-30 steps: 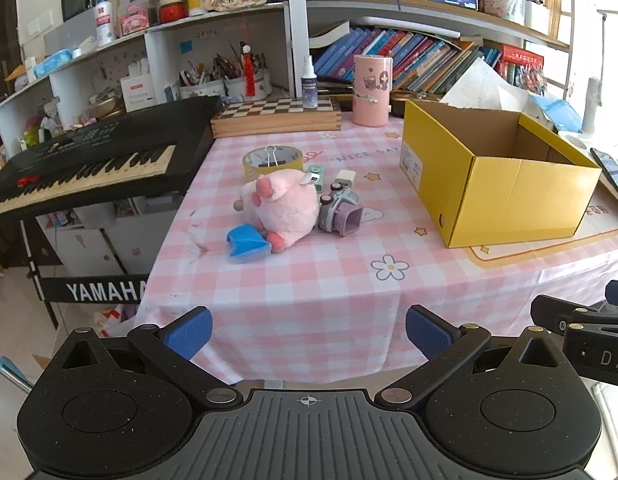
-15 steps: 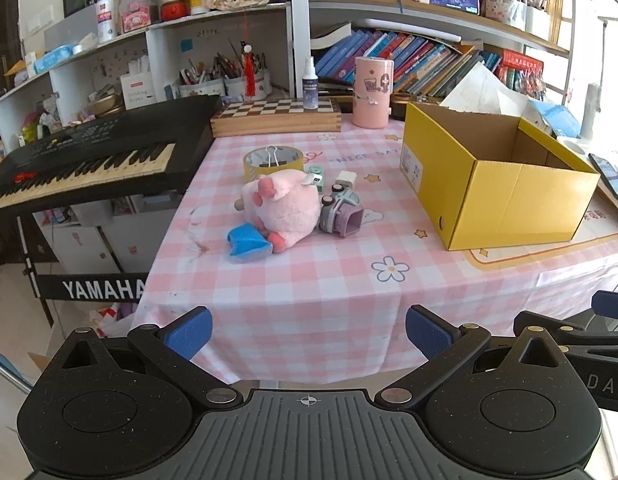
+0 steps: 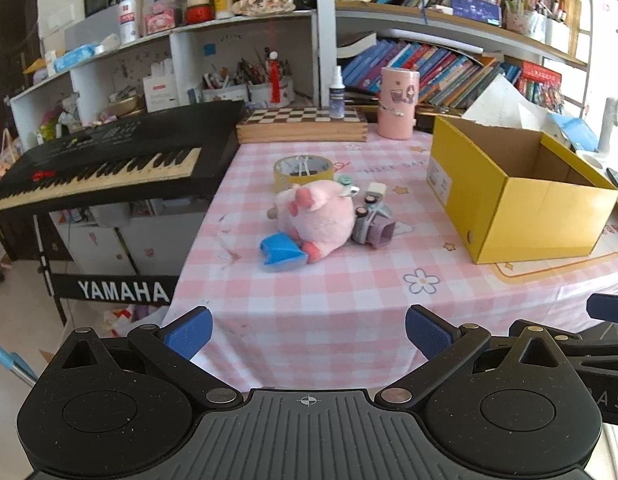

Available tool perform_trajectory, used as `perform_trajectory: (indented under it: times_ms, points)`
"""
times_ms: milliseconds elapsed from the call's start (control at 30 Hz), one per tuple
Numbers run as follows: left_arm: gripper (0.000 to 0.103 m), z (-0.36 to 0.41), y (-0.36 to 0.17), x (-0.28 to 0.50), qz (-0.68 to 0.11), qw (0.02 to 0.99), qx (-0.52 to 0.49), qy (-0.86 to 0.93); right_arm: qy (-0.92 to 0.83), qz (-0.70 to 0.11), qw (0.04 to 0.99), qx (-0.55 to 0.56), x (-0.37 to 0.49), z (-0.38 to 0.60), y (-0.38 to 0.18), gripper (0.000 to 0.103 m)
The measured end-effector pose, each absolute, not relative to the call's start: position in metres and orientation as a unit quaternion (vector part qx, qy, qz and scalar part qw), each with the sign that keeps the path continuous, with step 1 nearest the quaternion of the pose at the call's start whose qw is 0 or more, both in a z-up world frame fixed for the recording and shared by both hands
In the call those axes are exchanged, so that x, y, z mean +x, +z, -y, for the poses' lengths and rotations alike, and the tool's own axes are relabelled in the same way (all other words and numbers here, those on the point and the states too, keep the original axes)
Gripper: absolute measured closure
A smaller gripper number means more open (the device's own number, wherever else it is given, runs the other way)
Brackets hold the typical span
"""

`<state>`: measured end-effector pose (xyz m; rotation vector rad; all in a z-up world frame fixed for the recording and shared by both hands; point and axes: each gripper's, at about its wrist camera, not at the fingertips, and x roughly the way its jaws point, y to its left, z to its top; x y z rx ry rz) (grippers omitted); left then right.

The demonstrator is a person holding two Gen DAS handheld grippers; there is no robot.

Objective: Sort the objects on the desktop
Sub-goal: 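Move the left tool toward the blue object while the right tool approaches the grey toy truck, then close the left tool on the blue object while the right tool grasps the grey toy truck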

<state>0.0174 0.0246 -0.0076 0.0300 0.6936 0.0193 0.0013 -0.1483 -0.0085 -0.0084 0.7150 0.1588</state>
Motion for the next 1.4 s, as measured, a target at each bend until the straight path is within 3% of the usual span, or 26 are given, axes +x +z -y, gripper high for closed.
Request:
perform_trajectory:
  times_ms: [333,500,800,867,967,1200,1267,1400]
  points:
    - [0.002,-0.047,-0.015,0.030,-0.352,0.935,-0.006,0.042,0.115,-0.359,0.926,-0.031,0.025,0.124,-0.014,0.031]
    - [0.007,-0.054,-0.020,0.050,-0.361,0.931,-0.015,0.058,0.119,-0.366,0.922,-0.034,0.053,0.119,-0.018,0.053]
    - [0.022,-0.061,-0.035,0.100,-0.387,0.919,-0.044,0.061,0.152,-0.374,0.914,-0.045,0.111,0.110,-0.023,0.053]
    - [0.034,-0.063,-0.040,0.112,-0.395,0.915,-0.052,0.062,0.161,-0.378,0.910,-0.051,0.125,0.107,-0.026,0.053]
    - [0.040,-0.066,-0.045,0.126,-0.403,0.911,-0.064,0.063,0.170,-0.382,0.907,-0.055,0.141,0.104,-0.029,0.053]
    - [0.041,-0.067,-0.060,0.165,-0.423,0.900,-0.088,0.065,0.182,-0.391,0.899,-0.074,0.178,0.098,-0.033,0.053]
    - [0.050,-0.069,-0.066,0.174,-0.432,0.894,-0.095,0.067,0.188,-0.398,0.894,-0.079,0.186,0.097,-0.037,0.052]
    - [0.053,-0.076,-0.071,0.183,-0.441,0.887,-0.109,0.078,0.199,-0.407,0.888,-0.083,0.198,0.092,-0.043,0.048]
